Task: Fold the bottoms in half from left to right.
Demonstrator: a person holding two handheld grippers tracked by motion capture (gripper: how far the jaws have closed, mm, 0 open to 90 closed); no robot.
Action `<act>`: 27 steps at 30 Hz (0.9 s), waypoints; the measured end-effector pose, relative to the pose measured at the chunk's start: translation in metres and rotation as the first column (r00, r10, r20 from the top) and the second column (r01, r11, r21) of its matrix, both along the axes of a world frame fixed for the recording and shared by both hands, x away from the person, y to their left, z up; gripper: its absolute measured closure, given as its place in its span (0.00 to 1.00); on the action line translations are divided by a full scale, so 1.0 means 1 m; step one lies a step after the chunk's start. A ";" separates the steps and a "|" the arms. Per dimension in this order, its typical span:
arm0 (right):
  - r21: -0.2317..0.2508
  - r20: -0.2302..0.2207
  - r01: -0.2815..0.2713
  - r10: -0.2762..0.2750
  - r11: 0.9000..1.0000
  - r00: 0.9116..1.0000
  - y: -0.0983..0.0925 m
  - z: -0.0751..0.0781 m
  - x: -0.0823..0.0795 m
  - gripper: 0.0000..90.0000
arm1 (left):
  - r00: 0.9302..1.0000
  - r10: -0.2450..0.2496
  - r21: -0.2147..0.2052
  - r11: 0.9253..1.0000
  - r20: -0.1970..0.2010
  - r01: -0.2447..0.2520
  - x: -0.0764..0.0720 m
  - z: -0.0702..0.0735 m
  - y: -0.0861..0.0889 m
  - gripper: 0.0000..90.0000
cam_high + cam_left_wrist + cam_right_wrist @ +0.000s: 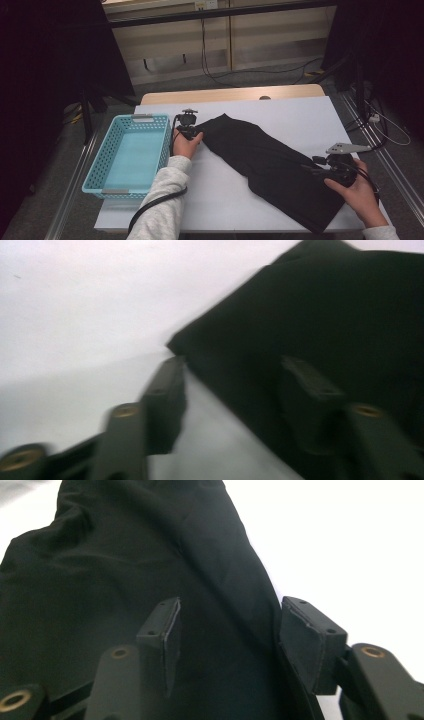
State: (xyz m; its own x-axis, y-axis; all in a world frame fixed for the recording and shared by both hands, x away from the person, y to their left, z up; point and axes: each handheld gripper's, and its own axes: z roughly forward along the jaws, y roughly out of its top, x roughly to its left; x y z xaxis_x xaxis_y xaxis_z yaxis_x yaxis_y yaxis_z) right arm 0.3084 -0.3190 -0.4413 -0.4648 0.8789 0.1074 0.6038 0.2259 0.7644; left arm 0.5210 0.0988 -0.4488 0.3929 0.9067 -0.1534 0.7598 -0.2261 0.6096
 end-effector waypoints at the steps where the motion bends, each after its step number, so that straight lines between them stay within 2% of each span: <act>1: -0.002 0.010 -0.006 0.006 1.000 1.000 0.003 0.000 -0.001 0.48 | 1.000 0.003 -0.009 1.000 -0.005 -0.003 0.000 0.000 0.000 0.67; 2: -0.002 0.010 -0.013 0.013 1.000 1.000 0.004 0.001 -0.001 0.48 | 1.000 0.006 -0.036 0.999 -0.028 -0.007 0.000 0.001 0.000 0.71; 3: -0.002 0.010 -0.013 0.013 1.000 1.000 0.004 0.001 -0.001 0.48 | 1.000 0.006 -0.036 0.999 -0.028 -0.007 0.000 0.001 0.000 0.77; 4: -0.006 0.014 -0.017 0.017 1.000 1.000 0.006 0.001 -0.002 0.48 | 0.999 0.006 -0.069 0.998 -0.048 -0.010 0.000 0.001 0.000 0.80; 5: -0.006 0.014 -0.021 0.021 1.000 1.000 0.007 0.002 -0.002 0.48 | 0.999 0.006 -0.069 0.998 -0.048 -0.010 0.000 0.001 0.000 0.85; 6: -0.003 0.012 -0.022 0.022 1.000 1.000 0.008 0.002 -0.002 0.48 | 0.998 0.007 -0.088 0.996 -0.061 -0.012 -0.001 0.002 -0.001 0.88; 8: -0.007 0.011 -0.027 0.027 1.000 1.000 0.010 0.002 -0.002 0.48 | 0.998 0.009 -0.090 0.996 -0.060 -0.014 -0.002 0.005 -0.001 0.93; 9: -0.008 0.010 -0.033 0.033 0.999 0.999 0.011 0.003 -0.002 0.48 | 0.998 0.023 -0.115 0.993 -0.061 -0.030 -0.002 0.008 -0.001 0.93; 14: 0.005 0.011 -0.041 0.041 0.999 0.999 0.014 0.003 -0.002 0.46 | 0.998 0.018 -0.138 0.990 -0.067 -0.027 -0.001 0.024 0.010 0.94; 19: 0.012 -0.016 -0.052 0.052 0.999 0.999 0.017 -0.002 -0.001 0.41 | 0.998 0.036 -0.139 0.989 -0.058 -0.044 0.000 0.038 0.020 0.94; 20: 0.018 -0.019 -0.054 0.054 0.998 0.998 0.018 -0.002 0.000 0.40 | 0.998 0.041 -0.138 0.989 -0.048 -0.048 0.000 0.046 0.027 0.94; 22: 0.034 -0.022 -0.056 0.057 0.998 0.998 0.019 -0.003 0.000 0.38 | 0.997 0.057 -0.130 0.990 -0.048 -0.063 0.001 0.052 0.034 0.94; 23: 0.034 -0.022 -0.056 0.057 0.998 0.998 0.019 -0.003 0.000 0.38 | 0.997 0.057 -0.130 0.990 -0.048 -0.063 0.001 0.052 0.034 0.94; 24: 0.031 -0.023 -0.057 0.058 0.998 0.998 0.021 -0.004 0.001 0.34 | 0.996 0.077 -0.132 0.988 -0.048 -0.083 0.002 0.054 0.039 0.94; 27: 0.035 -0.027 -0.062 0.063 0.997 0.998 0.022 -0.005 0.002 0.33 | 0.995 0.078 -0.130 0.988 -0.055 -0.085 0.002 0.054 0.044 0.94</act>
State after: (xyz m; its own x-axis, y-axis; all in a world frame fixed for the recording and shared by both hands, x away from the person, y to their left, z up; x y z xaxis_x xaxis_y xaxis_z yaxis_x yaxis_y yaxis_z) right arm 0.3103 -0.2965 -0.4466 -0.5147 0.8440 0.1508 0.6108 0.2376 0.7553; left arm 0.5234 0.1430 -0.3945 0.3073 0.9058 -0.2916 0.8023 -0.0818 0.5913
